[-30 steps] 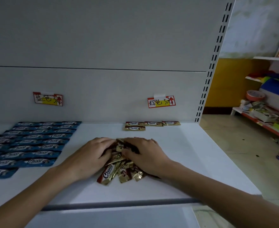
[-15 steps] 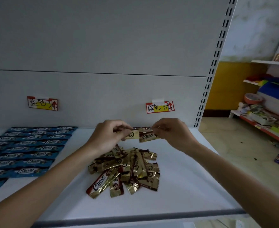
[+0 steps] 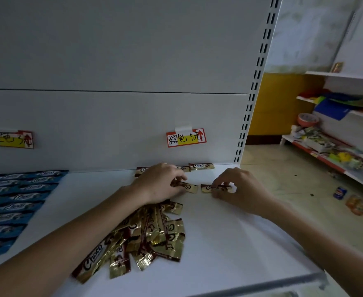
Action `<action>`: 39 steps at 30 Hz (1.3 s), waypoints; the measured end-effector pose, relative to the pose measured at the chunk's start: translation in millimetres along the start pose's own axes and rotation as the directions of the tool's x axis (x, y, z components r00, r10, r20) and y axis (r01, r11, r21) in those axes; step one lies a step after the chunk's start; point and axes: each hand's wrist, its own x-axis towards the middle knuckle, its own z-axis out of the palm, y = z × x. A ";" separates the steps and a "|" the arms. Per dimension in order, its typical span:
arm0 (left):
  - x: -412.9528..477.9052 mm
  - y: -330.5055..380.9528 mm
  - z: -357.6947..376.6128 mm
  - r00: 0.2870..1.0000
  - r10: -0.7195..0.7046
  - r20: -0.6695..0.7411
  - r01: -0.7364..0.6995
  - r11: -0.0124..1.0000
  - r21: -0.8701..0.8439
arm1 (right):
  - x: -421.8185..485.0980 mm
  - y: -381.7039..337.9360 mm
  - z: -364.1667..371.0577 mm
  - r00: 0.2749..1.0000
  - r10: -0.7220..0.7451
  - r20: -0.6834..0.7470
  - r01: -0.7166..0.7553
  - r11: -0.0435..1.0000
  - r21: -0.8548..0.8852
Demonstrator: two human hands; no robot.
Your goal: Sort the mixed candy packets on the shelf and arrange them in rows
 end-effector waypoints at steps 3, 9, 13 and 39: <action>6.0 2.1 0.3 0.998 0.020 0.058 -0.024 0.997 0.069 | 1.7 -3.8 -0.6 0.999 -0.050 0.017 0.050 0.999 0.005; 4.6 5.1 -7.4 0.984 0.001 -0.178 -0.035 0.982 -0.188 | 2.9 2.4 4.9 0.994 -0.107 -0.020 0.107 0.994 -0.014; 5.0 -2.7 -9.4 0.999 -0.051 0.015 0.053 0.984 -0.171 | 4.0 -0.8 3.2 0.995 -0.095 -0.017 0.095 0.995 -0.030; -16.0 -5.8 -10.4 0.983 0.148 0.108 -0.152 0.988 0.032 | 4.4 8.7 3.0 0.998 -0.046 -0.049 0.044 0.998 -0.047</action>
